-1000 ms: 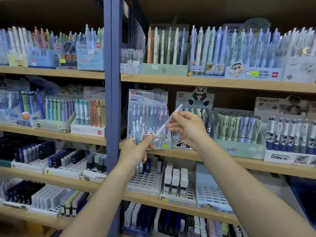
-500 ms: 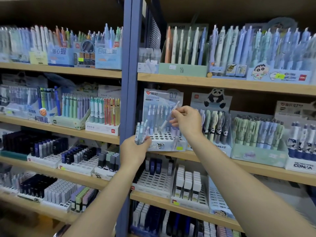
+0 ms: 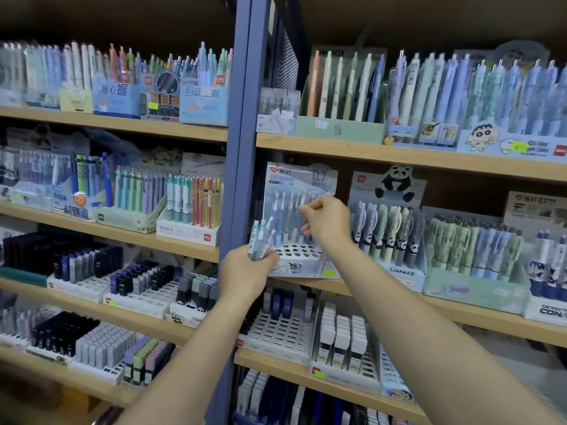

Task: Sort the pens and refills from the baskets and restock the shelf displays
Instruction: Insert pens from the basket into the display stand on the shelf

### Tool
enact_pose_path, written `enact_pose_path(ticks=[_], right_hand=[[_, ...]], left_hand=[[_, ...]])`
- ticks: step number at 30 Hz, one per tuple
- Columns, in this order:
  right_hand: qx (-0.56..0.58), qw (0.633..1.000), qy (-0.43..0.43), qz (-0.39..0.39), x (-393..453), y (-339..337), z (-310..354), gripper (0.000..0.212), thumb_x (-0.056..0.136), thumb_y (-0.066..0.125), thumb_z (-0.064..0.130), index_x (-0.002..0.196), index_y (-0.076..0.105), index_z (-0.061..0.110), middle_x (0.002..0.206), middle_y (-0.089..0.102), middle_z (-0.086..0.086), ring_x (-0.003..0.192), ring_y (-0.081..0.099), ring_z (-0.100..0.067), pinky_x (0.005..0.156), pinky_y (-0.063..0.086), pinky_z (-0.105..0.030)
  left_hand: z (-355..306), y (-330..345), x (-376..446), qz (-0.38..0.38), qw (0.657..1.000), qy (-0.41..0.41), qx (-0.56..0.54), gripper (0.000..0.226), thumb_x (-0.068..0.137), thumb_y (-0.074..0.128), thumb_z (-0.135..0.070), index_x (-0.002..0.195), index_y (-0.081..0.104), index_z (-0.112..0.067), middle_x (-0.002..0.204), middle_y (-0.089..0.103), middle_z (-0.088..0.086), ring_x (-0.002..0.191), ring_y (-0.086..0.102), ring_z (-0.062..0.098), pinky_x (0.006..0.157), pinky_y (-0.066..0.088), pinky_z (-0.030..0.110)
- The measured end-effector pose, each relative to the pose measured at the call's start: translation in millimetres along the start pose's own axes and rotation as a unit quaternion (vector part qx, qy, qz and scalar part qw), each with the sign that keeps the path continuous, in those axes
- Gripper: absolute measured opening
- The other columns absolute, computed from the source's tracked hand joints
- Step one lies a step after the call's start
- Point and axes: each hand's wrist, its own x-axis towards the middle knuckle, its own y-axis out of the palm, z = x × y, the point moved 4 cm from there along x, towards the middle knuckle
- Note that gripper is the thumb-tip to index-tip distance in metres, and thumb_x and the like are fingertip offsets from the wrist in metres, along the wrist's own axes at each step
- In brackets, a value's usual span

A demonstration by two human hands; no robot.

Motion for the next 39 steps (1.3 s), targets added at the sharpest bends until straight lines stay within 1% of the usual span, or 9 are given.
enact_pose_path(ticks=[6, 9, 13, 17, 21, 26, 30, 35, 39], right_hand=[[-0.012, 1.0, 0.003, 0.001, -5.1, 10.3, -5.9, 0.023, 0.097, 0.064, 0.022, 0.082, 0.063, 0.005, 0.066, 0.069, -0.01, 0.044, 0.064, -0.014, 0.067, 0.061, -0.046], [-0.022, 1.0, -0.001, 0.005, -5.2, 8.5, -3.1, 0.029, 0.097, 0.065, 0.021, 0.071, 0.062, 0.009, 0.065, 0.07, -0.011, 0.047, 0.063, -0.017, 0.066, 0.06, -0.041], [-0.044, 0.996, 0.032, 0.066, -8.4, 6.0, -5.5, 0.029, 0.098, 0.063, 0.019, 0.072, 0.066, 0.006, 0.068, 0.07, -0.011, 0.041, 0.056, -0.015, 0.045, 0.046, -0.026], [-0.001, 0.999, -0.001, 0.04, -18.8, -9.0, 1.7, 0.024, 0.098, 0.06, 0.023, 0.082, 0.07, 0.009, 0.067, 0.068, -0.005, 0.043, 0.052, -0.014, 0.053, 0.05, -0.029], [0.106, 0.978, -0.003, 0.179, -41.2, -15.3, 16.8, 0.024, 0.096, 0.064, 0.035, 0.088, 0.075, 0.016, 0.067, 0.068, 0.003, 0.046, 0.05, -0.013, 0.046, 0.041, -0.024], [0.105, 0.948, -0.001, 0.3, -56.2, -20.1, 15.5, 0.025, 0.089, 0.074, 0.033, 0.086, 0.074, 0.008, 0.065, 0.06, -0.001, 0.055, 0.048, -0.01, 0.048, 0.035, -0.023], [0.102, 0.955, -0.001, 0.279, -55.5, -30.7, 3.2, 0.02, 0.095, 0.068, 0.027, 0.086, 0.07, 0.009, 0.073, 0.063, -0.002, 0.06, 0.054, -0.013, 0.051, 0.041, -0.025], [0.236, 0.955, 0.067, 0.167, -47.0, -48.4, -9.5, 0.02, 0.098, 0.062, 0.023, 0.099, 0.067, 0.003, 0.083, 0.068, -0.01, 0.063, 0.064, -0.018, 0.057, 0.054, -0.029], [0.254, 0.948, 0.069, 0.179, -48.8, -48.6, -10.9, 0.018, 0.097, 0.064, 0.019, 0.094, 0.071, 0.003, 0.086, 0.07, -0.012, 0.07, 0.069, -0.019, 0.069, 0.057, -0.03]], left_hand=[[0.2, -2.2, -2.2, 0.012, 0.999, -0.015, -0.031, 0.013, 0.087, 0.076, -0.026, 0.08, 0.072, -0.016, 0.06, 0.056, -0.001, 0.053, 0.043, 0.018, 0.057, 0.04, 0.031], [-1.2, -3.1, -3.4, 0.022, 0.999, -0.022, -0.04, 0.013, 0.087, 0.075, -0.025, 0.082, 0.072, -0.014, 0.061, 0.056, 0.0, 0.051, 0.042, 0.017, 0.054, 0.04, 0.028], [-3.9, -4.9, -2.9, 0.052, 0.997, -0.037, -0.053, 0.016, 0.09, 0.072, -0.024, 0.081, 0.066, -0.013, 0.059, 0.054, 0.0, 0.043, 0.04, 0.014, 0.04, 0.038, 0.019], [-7.4, -5.2, -4.8, 0.099, 0.99, -0.041, -0.094, 0.022, 0.091, 0.073, -0.029, 0.079, 0.061, -0.015, 0.053, 0.05, -0.003, 0.04, 0.037, 0.012, 0.042, 0.038, 0.021], [-18.1, 4.6, -10.6, 0.176, 0.97, -0.051, -0.162, 0.023, 0.092, 0.073, -0.03, 0.084, 0.059, -0.013, 0.059, 0.048, -0.001, 0.044, 0.037, 0.014, 0.046, 0.037, 0.025], [-28.5, 19.7, -20.4, 0.243, 0.952, -0.042, -0.179, 0.016, 0.097, 0.066, -0.022, 0.092, 0.058, -0.01, 0.062, 0.047, 0.0, 0.046, 0.037, 0.012, 0.046, 0.035, 0.024], [-28.0, 25.0, -27.6, 0.249, 0.952, -0.045, -0.171, 0.02, 0.096, 0.068, -0.027, 0.092, 0.062, -0.008, 0.064, 0.055, 0.002, 0.046, 0.044, 0.014, 0.048, 0.039, 0.027], [-22.0, 24.8, -35.4, 0.229, 0.95, -0.054, -0.204, 0.028, 0.097, 0.064, -0.032, 0.111, 0.071, -0.009, 0.073, 0.067, 0.004, 0.045, 0.051, 0.013, 0.043, 0.038, 0.023], [-20.6, 25.1, -36.2, 0.197, 0.96, -0.049, -0.191, 0.028, 0.097, 0.062, -0.039, 0.109, 0.074, -0.017, 0.078, 0.072, 0.005, 0.043, 0.046, 0.012, 0.047, 0.041, 0.025]])
